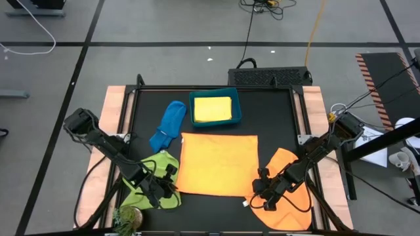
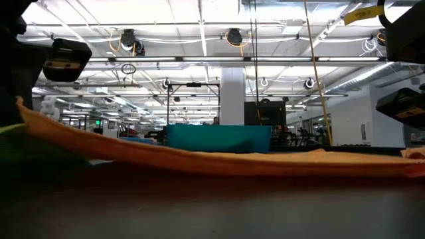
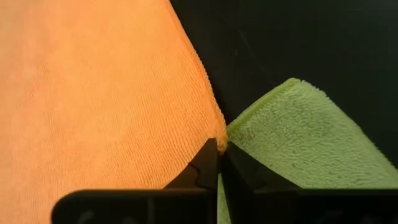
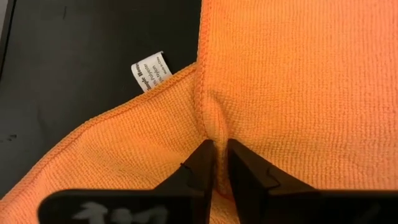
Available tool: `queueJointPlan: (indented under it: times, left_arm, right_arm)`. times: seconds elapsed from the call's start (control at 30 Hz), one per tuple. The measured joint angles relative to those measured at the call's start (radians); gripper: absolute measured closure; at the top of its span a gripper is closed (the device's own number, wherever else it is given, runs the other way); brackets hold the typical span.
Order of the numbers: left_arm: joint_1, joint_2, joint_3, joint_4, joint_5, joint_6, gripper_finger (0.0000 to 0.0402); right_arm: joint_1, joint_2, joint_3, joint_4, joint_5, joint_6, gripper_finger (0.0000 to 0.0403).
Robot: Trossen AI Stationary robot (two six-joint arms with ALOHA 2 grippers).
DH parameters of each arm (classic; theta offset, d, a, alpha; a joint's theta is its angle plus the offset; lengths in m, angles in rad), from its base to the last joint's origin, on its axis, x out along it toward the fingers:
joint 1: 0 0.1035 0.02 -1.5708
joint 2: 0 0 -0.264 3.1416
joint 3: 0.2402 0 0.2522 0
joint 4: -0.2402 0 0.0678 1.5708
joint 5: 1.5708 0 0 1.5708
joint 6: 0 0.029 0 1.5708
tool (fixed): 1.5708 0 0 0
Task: Fold microfiber towels
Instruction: Fold the top orange microfiber cloth
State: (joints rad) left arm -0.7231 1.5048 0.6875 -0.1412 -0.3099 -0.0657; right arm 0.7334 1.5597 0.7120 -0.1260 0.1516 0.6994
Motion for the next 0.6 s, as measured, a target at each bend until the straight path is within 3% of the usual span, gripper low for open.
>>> queueJointPlan:
  times: [0.17, 0.6]
  left_arm:
    - [0.001, 0.000, 0.001, 0.002, 0.044, -0.028, 0.0386]
    - [0.003, 0.000, 0.001, 0.027, 0.047, -0.115, 0.0302]
  right_arm:
    - [0.000, 0.000, 0.000, 0.003, 0.000, 0.000, 0.0360]
    - [0.000, 0.000, 0.000, 0.006, 0.002, 0.022, 0.0360]
